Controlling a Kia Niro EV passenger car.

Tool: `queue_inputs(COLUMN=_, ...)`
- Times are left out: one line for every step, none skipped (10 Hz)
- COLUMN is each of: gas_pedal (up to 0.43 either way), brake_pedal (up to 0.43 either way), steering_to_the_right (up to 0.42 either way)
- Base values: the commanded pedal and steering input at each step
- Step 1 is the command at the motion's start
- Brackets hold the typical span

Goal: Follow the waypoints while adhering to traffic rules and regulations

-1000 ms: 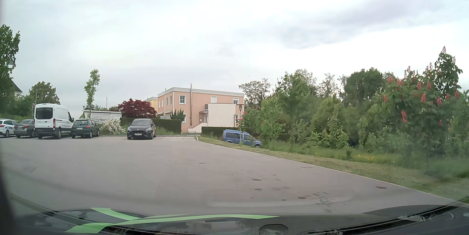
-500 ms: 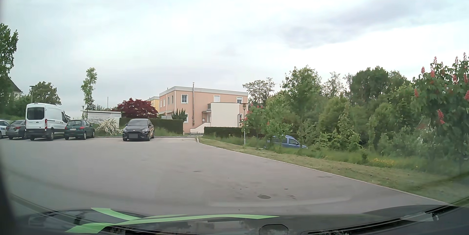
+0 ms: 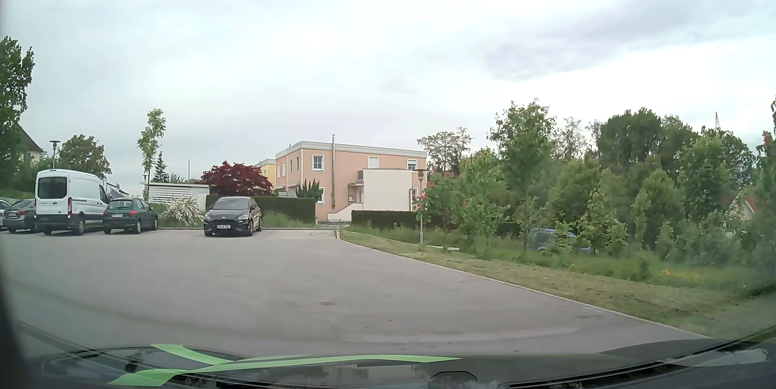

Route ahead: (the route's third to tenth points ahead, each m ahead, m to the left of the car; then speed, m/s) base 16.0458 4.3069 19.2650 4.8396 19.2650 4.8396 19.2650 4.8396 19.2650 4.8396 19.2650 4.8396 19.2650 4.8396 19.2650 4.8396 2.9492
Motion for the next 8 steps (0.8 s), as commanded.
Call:
queue_inputs(gas_pedal=0.008, brake_pedal=0.0, steering_to_the_right=-0.118)
queue_inputs(gas_pedal=0.008, brake_pedal=0.0, steering_to_the_right=-0.119)
queue_inputs(gas_pedal=0.008, brake_pedal=0.0, steering_to_the_right=-0.119)
queue_inputs(gas_pedal=0.008, brake_pedal=0.0, steering_to_the_right=-0.119)
queue_inputs(gas_pedal=0.008, brake_pedal=0.0, steering_to_the_right=-0.12)
queue_inputs(gas_pedal=0.008, brake_pedal=0.0, steering_to_the_right=-0.126)
queue_inputs(gas_pedal=0.008, brake_pedal=0.0, steering_to_the_right=-0.137)
queue_inputs(gas_pedal=0.008, brake_pedal=0.0, steering_to_the_right=-0.145)
